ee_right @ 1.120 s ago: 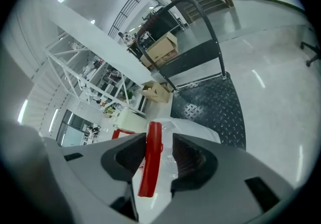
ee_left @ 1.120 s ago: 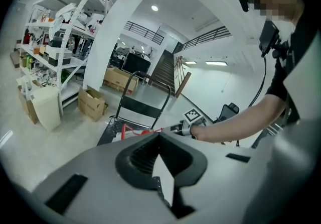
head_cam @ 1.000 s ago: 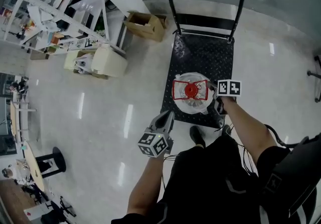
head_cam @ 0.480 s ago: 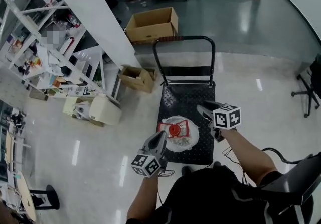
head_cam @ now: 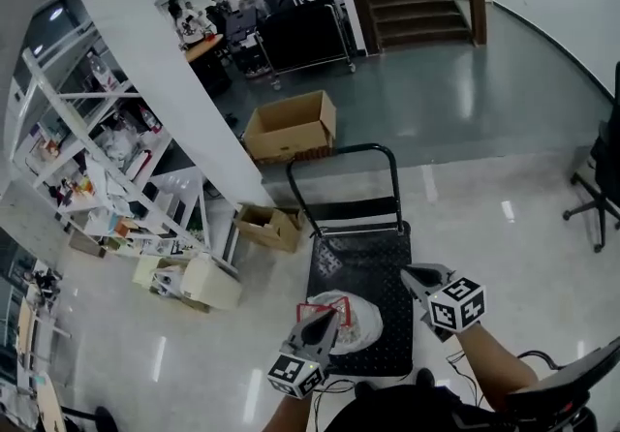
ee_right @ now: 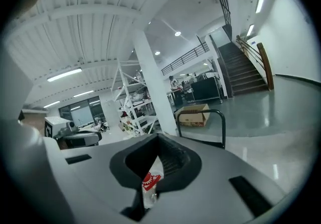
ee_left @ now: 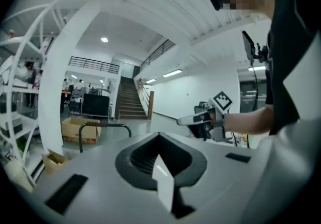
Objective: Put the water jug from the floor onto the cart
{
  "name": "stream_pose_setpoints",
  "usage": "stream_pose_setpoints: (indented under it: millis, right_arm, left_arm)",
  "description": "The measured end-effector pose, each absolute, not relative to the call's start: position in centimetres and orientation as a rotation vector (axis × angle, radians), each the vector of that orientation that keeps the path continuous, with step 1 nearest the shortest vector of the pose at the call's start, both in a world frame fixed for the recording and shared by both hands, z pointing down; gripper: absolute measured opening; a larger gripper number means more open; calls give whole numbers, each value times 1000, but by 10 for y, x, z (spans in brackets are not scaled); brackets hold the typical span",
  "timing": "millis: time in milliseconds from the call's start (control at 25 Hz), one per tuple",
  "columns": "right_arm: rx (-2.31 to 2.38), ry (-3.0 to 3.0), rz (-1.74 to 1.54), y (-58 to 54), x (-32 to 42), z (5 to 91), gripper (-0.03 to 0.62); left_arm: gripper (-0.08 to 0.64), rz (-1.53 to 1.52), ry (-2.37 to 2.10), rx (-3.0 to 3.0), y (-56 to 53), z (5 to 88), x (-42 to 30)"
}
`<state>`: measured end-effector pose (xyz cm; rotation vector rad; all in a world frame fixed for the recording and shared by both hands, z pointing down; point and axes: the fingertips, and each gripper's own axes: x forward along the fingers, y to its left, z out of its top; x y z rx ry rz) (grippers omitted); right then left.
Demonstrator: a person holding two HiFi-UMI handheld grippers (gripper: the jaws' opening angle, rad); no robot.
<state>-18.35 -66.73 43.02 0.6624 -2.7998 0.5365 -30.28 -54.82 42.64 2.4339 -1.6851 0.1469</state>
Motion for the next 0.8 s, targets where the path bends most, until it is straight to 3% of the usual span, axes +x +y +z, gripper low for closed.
stream_pose_setpoints:
  millis: [360, 800]
  right_arm:
    - [700, -2824, 569, -660, -97, 436, 0]
    - [874, -2816, 422, -547, -88, 403, 0]
  left_arm:
    - [-3, 147, -1617, 2558, -552, 397, -205]
    - [-3, 52, -1495, 2609, -436, 384, -190]
